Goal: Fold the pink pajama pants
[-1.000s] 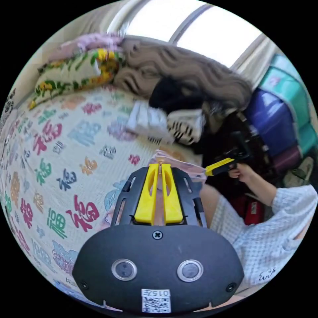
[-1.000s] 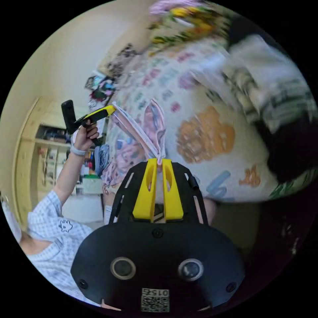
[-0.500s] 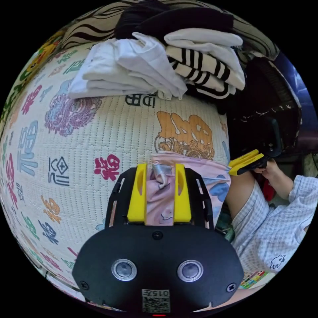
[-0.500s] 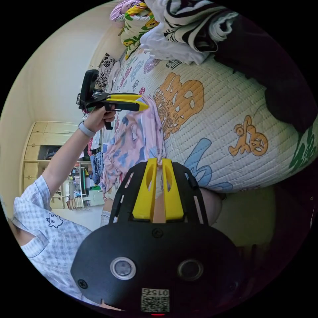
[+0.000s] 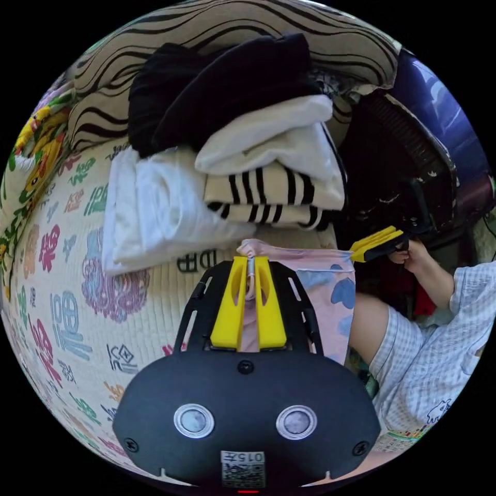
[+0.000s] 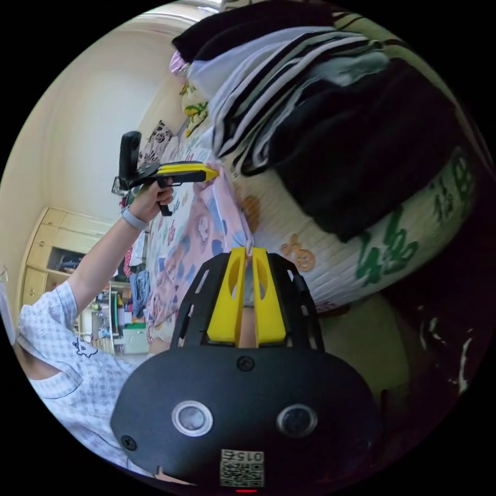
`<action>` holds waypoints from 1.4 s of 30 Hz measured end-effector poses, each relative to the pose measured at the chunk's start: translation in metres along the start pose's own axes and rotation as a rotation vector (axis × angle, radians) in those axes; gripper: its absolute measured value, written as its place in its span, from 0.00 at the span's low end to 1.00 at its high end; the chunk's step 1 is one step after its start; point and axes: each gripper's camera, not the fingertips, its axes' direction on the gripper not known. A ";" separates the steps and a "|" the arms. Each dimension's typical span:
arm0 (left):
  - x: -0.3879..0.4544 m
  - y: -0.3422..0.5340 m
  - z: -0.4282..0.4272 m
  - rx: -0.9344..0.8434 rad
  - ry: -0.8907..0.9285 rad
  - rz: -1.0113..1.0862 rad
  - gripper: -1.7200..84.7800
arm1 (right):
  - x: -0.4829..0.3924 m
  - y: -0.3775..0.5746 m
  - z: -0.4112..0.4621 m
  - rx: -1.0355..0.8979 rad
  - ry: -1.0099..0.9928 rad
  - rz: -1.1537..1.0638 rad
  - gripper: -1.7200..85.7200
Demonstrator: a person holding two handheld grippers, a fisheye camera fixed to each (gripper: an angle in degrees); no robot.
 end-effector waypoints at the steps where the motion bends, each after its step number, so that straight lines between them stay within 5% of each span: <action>1: 0.007 -0.005 0.003 0.019 -0.020 0.020 0.04 | 0.016 0.001 -0.002 0.009 0.023 0.017 0.03; 6: 0.022 0.002 0.034 -0.182 -0.123 0.065 0.08 | 0.064 0.017 0.045 -0.132 0.186 0.058 0.03; 15: 0.004 0.221 -0.196 0.117 -0.212 -0.196 0.12 | -0.022 0.117 0.121 -0.202 0.262 -0.379 0.11; 23: 0.071 0.577 -0.255 -0.025 -0.302 -0.849 0.13 | -0.197 0.193 0.352 -0.416 -0.059 -0.965 0.12; 32: 0.156 0.733 -0.228 -0.042 -0.204 -0.975 0.10 | -0.322 0.336 0.655 -0.791 0.186 -1.351 0.11; 36: 0.171 0.766 -0.243 -0.045 -0.278 -0.967 0.03 | -0.304 0.390 0.751 -0.928 0.381 -1.363 0.04; 42: 0.193 0.871 -0.328 0.305 -0.373 -1.171 0.02 | -0.274 0.399 0.808 -0.741 0.204 -0.952 0.03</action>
